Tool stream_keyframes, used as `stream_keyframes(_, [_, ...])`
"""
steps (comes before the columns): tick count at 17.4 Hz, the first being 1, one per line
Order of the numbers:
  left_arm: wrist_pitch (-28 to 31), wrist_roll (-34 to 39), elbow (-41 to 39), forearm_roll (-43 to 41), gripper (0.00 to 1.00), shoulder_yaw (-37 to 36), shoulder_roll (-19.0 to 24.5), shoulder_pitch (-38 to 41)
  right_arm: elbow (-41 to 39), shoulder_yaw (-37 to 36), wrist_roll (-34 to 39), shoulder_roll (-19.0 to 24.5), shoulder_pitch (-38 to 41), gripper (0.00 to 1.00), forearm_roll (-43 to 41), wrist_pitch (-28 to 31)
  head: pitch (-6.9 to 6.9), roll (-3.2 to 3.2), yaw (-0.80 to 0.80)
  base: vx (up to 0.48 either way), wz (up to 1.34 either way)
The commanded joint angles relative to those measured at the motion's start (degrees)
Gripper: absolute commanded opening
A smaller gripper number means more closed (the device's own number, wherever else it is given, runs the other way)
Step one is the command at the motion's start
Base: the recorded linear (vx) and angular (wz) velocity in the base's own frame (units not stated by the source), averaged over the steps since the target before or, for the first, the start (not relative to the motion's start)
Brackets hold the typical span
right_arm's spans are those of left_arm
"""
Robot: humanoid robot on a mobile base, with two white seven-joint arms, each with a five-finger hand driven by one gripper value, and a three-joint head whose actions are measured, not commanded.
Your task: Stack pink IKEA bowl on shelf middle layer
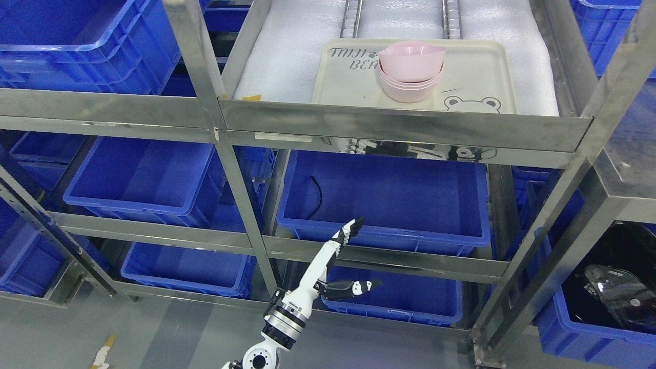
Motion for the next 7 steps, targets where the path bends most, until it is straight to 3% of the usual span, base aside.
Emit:
stream_keyframes(1, [4.3,3.0,4.2,4.4,1.0,9.8,1.0,-3.4,-1.0,0.0,0.0,-1.0,0.9,1.0,0.0,0.0,0.0,0.0,0.0,-0.038,0.18])
stream_keyframes(7, [4.2,2.6,3.3,4.7,1.0,9.9,1.0,-4.0,-1.0,0.0,0.0,-1.0,0.9,1.0,0.0,0.0,0.0,0.0,0.0,0.0,0.04])
